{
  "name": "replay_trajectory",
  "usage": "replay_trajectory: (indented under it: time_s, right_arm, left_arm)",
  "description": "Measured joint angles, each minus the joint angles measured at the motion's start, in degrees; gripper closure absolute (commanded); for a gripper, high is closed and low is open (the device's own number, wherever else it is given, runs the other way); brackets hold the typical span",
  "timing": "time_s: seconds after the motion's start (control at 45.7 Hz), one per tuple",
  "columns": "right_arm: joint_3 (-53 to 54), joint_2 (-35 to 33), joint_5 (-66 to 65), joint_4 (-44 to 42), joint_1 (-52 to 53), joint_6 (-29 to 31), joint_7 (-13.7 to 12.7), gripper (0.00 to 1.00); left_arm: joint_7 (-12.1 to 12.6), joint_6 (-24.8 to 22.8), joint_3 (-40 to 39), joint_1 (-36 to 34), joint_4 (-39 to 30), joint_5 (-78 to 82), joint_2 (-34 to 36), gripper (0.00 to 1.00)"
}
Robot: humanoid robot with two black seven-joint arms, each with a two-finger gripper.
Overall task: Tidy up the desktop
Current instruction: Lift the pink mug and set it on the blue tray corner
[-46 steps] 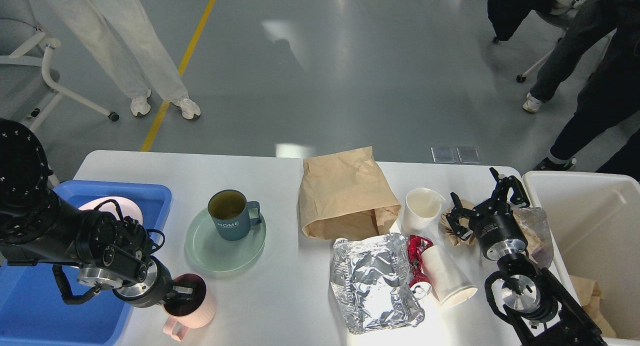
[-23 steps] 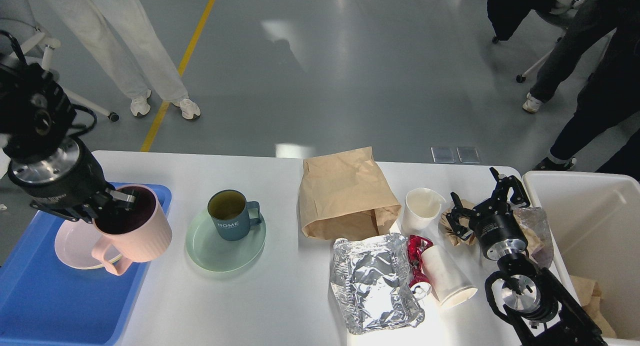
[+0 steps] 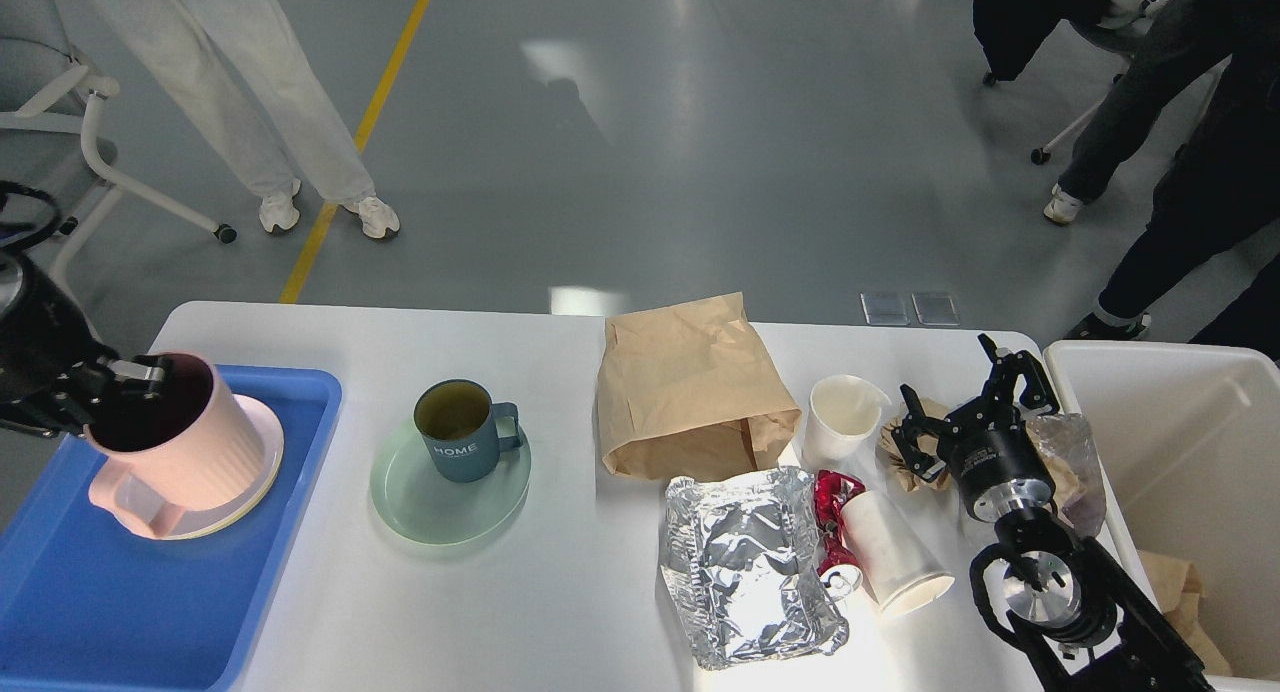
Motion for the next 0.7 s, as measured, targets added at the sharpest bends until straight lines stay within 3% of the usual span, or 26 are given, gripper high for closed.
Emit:
replay_trajectory:
  time_s: [0.109, 0.263, 0.482, 0.701]
  right_arm:
    - [0.0, 0.0, 0.0, 0.0, 0.0, 0.0, 0.0, 0.0]
    - [0.0, 0.0, 0.0, 0.0, 0.1, 0.0, 0.0, 0.0]
    - [0.0, 0.0, 0.0, 0.0, 0.1, 0.0, 0.0, 0.0]
    - [0.0, 0.0, 0.0, 0.0, 0.1, 0.0, 0.0, 0.0]
  left_arm:
    - [-3.0, 0.4, -1.9, 9.0, 10.2, 8.1, 8.7, 1.0]
    - [-4.1, 0.8, -12.9, 27.6, 25.5, 14.4, 15.5, 1.0]
    - [-4.3, 2.1, -36.1, 58.1, 46.1, 18.2, 15.5, 1.0]
    - [-3.9, 3.7, -44.8, 69.8, 55.2, 19.9, 12.2, 1.0]
